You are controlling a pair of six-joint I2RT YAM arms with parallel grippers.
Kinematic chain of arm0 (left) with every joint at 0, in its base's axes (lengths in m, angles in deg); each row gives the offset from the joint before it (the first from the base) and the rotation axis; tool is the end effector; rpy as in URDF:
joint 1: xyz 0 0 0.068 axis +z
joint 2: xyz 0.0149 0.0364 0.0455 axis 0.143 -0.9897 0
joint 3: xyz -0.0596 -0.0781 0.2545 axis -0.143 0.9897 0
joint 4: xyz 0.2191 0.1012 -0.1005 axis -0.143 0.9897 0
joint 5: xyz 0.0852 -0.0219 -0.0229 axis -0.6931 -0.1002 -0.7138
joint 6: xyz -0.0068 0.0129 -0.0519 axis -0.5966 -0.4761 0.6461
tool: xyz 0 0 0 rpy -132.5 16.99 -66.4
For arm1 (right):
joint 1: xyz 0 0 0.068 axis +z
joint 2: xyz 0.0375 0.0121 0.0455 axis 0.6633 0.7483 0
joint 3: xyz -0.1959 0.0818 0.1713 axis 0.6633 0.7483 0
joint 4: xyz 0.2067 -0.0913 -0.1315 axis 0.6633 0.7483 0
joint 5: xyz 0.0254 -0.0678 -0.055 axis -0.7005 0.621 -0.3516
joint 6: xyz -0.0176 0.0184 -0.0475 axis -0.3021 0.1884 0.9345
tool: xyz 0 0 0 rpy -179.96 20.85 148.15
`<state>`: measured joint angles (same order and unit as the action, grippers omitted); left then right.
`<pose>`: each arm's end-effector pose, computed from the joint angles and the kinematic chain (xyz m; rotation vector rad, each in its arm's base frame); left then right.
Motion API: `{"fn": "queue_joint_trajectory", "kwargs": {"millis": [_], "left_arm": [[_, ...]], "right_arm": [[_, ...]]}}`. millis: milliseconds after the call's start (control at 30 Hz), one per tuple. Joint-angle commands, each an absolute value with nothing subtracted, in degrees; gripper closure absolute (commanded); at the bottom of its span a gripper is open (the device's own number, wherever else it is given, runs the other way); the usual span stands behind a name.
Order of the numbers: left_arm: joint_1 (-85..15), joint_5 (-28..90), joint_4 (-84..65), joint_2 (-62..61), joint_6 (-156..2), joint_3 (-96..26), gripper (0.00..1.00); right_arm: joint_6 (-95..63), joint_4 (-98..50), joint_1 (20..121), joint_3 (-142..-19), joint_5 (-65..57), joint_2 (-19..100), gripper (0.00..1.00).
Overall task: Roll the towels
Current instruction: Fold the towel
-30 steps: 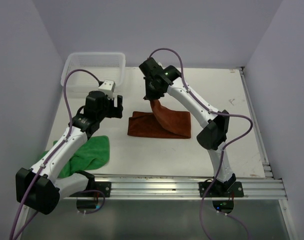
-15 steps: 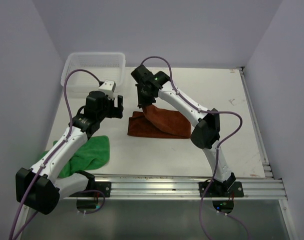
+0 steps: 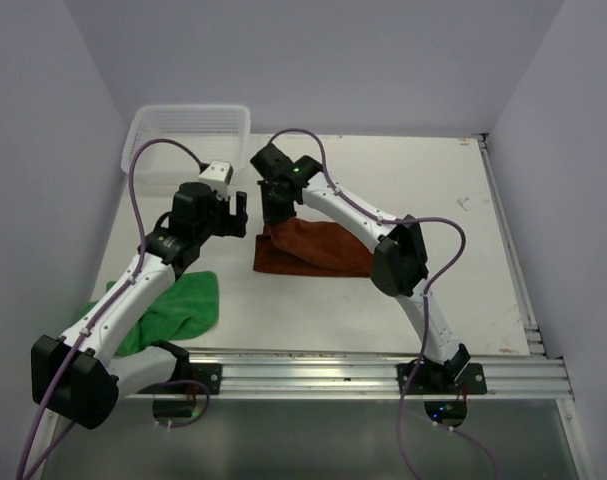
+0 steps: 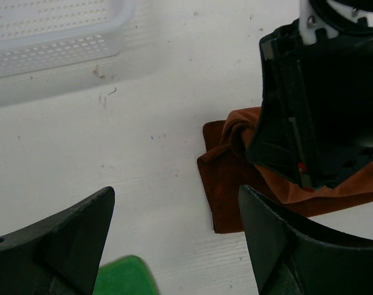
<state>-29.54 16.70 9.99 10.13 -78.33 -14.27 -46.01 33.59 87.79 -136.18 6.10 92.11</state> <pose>0.2371 -0.0884 0.3010 0.1457 2.0945 -0.2198 0.3479 0.3610 0.2694 -0.1992 2.6633 0.4456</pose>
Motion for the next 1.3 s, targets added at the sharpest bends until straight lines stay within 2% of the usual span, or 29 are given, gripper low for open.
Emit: {"fn": "queue_joint_trajectory", "kwargs": {"millis": [0, 33, 167, 200, 300, 500, 633, 800, 967, 1100, 1267], "left_arm": [[-30.0, 16.5, 8.1, 11.1, -78.1, -14.2, 0.14], [-30.1, 16.4, 8.2, 11.4, -78.1, -14.2, 0.14], [-30.3, 15.7, 8.1, 11.7, -78.1, -14.1, 0.14], [-30.3, 15.6, 8.1, 11.8, -78.1, -14.2, 0.14], [-30.3, 15.1, 8.1, 12.2, -78.1, -14.2, 0.14], [-30.4, 14.6, 8.0, 12.8, -78.1, -13.8, 0.14], [-30.5, 14.8, 8.0, 12.3, -78.1, -13.8, 0.14], [-30.6, 16.9, 7.5, 11.5, -77.8, -13.7, 0.14], [-31.5, 18.2, 6.9, 10.6, -77.7, -13.3, 0.14], [-32.0, 20.7, 5.8, 8.5, -77.7, -13.5, 0.14], [-32.1, 25.6, 5.9, 4.1, -76.0, -17.5, 0.15]], "right_arm": [[-47.7, 28.7, 88.1, -133.5, 1.8, 93.2, 0.94], [-47.9, 27.7, 88.1, -132.6, 1.0, 93.3, 0.93], [-49.0, 23.2, 88.1, -129.0, -2.1, 93.0, 0.74], [-49.3, 21.9, 88.1, -128.3, -2.6, 92.6, 0.66], [-50.2, 20.3, 88.1, -128.3, -3.8, 92.3, 0.59], [-50.3, 19.9, 87.7, -128.8, -5.5, 91.0, 0.56], [-48.3, 21.6, 86.3, -124.8, -2.1, 85.1, 0.55], [-46.3, 19.0, 82.4, -108.6, 0.5, 73.3, 0.55], [-45.1, 15.2, 73.8, -89.2, -1.7, 57.5, 0.55], [-43.5, 12.2, 67.6, -76.2, -3.1, 47.4, 0.59], [-45.4, 7.7, 60.6, -59.4, -4.7, 38.0, 0.59]]}}
